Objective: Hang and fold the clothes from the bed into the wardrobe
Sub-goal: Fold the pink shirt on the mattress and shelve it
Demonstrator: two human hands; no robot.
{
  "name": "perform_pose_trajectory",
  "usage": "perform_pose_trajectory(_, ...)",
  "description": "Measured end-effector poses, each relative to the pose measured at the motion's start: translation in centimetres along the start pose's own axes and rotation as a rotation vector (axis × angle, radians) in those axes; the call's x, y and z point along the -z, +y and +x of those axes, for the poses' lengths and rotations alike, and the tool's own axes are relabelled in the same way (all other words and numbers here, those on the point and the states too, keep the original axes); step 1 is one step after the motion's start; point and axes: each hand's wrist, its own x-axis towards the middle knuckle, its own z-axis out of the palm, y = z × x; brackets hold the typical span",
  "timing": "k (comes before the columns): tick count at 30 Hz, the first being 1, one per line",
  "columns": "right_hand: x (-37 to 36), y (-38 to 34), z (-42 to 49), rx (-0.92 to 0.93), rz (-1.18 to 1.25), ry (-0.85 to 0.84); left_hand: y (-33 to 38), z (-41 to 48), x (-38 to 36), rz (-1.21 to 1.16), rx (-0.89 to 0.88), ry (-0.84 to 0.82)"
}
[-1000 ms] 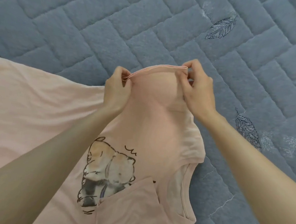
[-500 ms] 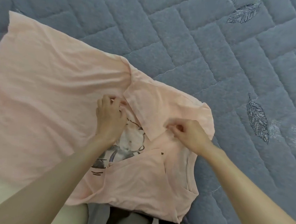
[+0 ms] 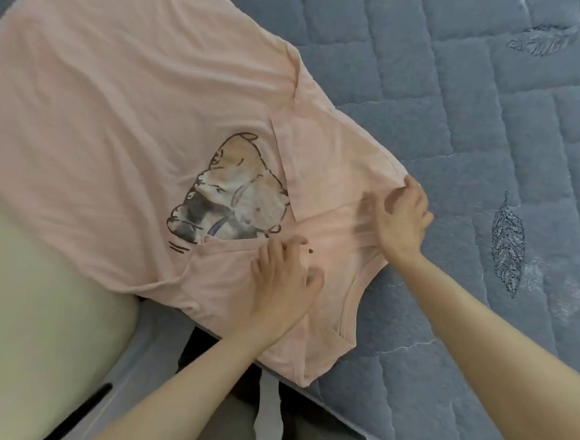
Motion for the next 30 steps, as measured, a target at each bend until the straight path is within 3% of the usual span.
perform_pose_trajectory(4,-0.5,0.7,0.2,-0.126,-0.01,0.103,-0.4,-6.1,-3.9,0.105,0.114,-0.033)
perform_pose_trajectory(8,-0.6,1.2,1.2,-0.216,-0.05,0.142,-0.2,-10.8,-7.0,0.16,0.111,-0.088)
perform_pose_trajectory(17,-0.8,2.5,0.5,-0.128,0.217,0.092,-0.1,-12.4,-6.9,0.382,0.05,-0.147)
perform_pose_trajectory(20,-0.3,1.2,1.3,-0.249,0.416,0.012,0.1,-12.0,-6.3,0.298,0.041,-0.026)
perform_pose_trajectory(24,1.1,0.0,2.3,-0.332,0.439,-0.089,0.2,-11.2,-4.4,0.067,0.112,0.207)
perform_pose_trajectory(27,1.3,0.5,2.8,-0.313,0.406,-0.12,-0.5,-10.2,-3.5,-0.047,0.216,0.122)
perform_pose_trajectory(30,1.4,1.1,2.4,-0.155,0.332,-0.07,-1.0,-9.7,-2.6,-0.105,0.253,0.048)
